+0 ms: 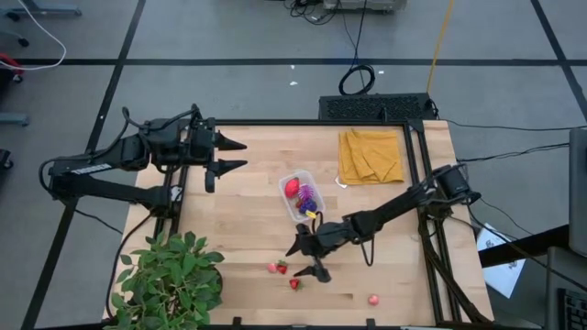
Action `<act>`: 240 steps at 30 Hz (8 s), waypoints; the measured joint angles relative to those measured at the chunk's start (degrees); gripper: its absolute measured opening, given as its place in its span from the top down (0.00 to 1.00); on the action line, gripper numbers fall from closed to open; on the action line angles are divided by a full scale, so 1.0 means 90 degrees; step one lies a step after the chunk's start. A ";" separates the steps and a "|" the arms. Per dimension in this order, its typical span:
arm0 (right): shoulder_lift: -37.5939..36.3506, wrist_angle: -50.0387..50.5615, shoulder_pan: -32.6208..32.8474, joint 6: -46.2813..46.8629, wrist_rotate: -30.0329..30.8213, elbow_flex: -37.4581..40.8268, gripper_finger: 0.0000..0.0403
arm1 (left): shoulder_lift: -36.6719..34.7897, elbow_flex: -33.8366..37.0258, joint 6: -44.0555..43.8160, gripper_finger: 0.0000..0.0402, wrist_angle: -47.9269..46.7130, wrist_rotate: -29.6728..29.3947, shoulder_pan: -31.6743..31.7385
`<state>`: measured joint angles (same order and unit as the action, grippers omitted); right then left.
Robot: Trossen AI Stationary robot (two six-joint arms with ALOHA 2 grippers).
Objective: Pick and placing Produce into tupperware
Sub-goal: Put the top red strawberry into the transparent container
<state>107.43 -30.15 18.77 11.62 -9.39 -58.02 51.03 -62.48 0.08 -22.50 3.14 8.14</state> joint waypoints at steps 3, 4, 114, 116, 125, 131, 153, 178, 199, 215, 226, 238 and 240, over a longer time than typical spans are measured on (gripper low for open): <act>0.0156 -0.0013 -0.0038 0.0077 -0.0006 -0.0004 0.24 | 0.0000 0.0000 -0.0002 0.51 0.0000 0.0002 -0.0002; 0.0203 -0.0032 -0.0040 0.0106 -0.0007 -0.0004 0.24 | 0.0000 0.0000 -0.0005 0.51 0.0000 0.0001 -0.0007; 0.1642 0.0521 -0.0239 -0.0067 -0.0296 -0.1088 0.24 | -0.0003 -0.0001 0.0100 0.50 -0.0095 0.0000 -0.0012; 0.1642 0.0527 -0.0238 -0.0056 -0.0296 -0.1088 0.24 | -0.0003 -0.0001 0.0102 0.49 -0.0095 0.0000 -0.0012; 0.1642 0.0524 -0.0237 -0.0034 -0.0296 -0.1088 0.32 | -0.0003 -0.0002 0.0100 0.51 -0.0095 0.0000 -0.0012; 0.1642 0.0524 -0.0237 -0.0036 -0.0296 -0.1088 0.40 | -0.0003 -0.0002 0.0087 0.51 -0.0097 0.0000 -0.0017; 0.1642 0.0457 -0.0195 -0.0035 -0.0259 -0.1088 0.57 | -0.0003 -0.0002 0.0143 0.51 -0.0102 -0.0002 -0.0474; 0.1642 0.0374 -0.0121 -0.0053 -0.0296 -0.1090 0.61 | 0.0000 -0.0002 0.0202 0.51 -0.0204 -0.0017 -0.0476; 0.1642 0.0517 -0.0118 0.0125 -0.0104 -0.1090 0.41 | 0.0000 -0.0002 0.0296 0.51 -0.0196 -0.0020 -0.0474; 0.1642 0.0393 0.0095 0.0181 -0.0088 -0.1298 0.38 | 0.0000 -0.0002 0.0296 0.51 -0.0194 -0.0022 -0.0476; 0.1640 0.1650 0.0211 -0.0204 0.0736 -0.1916 0.38 | 0.0000 0.0000 0.0277 0.51 -0.0209 -0.0022 -0.0474; 0.1640 0.1692 0.0243 0.0138 0.0739 -0.1916 0.38 | 0.0000 -0.0002 0.0291 0.51 -0.0248 -0.0022 -0.0475; 0.1640 0.1643 0.0269 0.0166 0.0723 -0.1916 0.38 | 0.0000 -0.0002 0.0291 0.51 -0.0249 -0.0021 -0.0475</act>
<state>122.19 -15.36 21.20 13.11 -2.89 -75.26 51.03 -62.50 2.70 -24.74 2.95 3.87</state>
